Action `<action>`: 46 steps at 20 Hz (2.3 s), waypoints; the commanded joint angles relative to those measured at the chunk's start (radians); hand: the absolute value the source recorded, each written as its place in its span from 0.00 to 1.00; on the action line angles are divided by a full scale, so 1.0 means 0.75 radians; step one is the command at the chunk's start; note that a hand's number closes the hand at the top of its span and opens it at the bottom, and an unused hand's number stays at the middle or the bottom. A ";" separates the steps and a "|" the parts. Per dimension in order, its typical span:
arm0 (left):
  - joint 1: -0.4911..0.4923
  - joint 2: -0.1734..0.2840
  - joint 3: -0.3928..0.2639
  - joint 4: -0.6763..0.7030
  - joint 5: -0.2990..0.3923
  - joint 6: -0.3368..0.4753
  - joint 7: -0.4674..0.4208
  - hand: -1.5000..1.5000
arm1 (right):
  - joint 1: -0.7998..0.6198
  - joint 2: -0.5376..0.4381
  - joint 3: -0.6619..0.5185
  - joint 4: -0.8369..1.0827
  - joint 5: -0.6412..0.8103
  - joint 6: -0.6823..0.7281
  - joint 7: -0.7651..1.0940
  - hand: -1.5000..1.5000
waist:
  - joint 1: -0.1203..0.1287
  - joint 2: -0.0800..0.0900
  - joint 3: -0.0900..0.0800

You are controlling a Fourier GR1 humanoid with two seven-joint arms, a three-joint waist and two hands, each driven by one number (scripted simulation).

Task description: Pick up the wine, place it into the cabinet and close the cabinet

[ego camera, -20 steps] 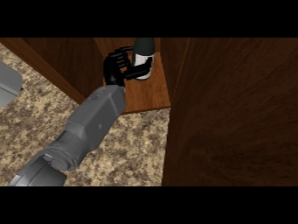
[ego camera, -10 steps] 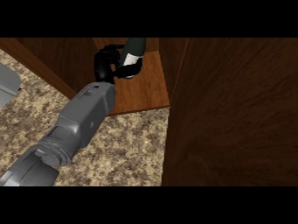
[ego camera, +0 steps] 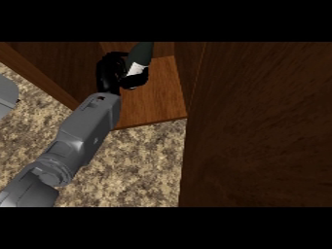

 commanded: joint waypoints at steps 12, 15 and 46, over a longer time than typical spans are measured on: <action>0.032 0.082 -0.033 0.011 -0.040 -0.070 0.096 0.00 | -0.015 0.007 0.036 -0.021 -0.010 -0.002 0.008 0.00 | -0.003 0.012 -0.005; 0.055 0.095 -0.030 0.011 -0.038 -0.108 0.074 0.00 | 0.024 0.007 0.030 -0.038 -0.014 0.013 -0.007 0.00 | 0.008 0.005 -0.003; 0.029 -0.010 0.069 -0.394 0.014 -0.879 -0.047 0.00 | 0.003 -0.052 0.008 -0.099 0.075 -0.140 0.121 0.00 | 0.230 -0.101 0.002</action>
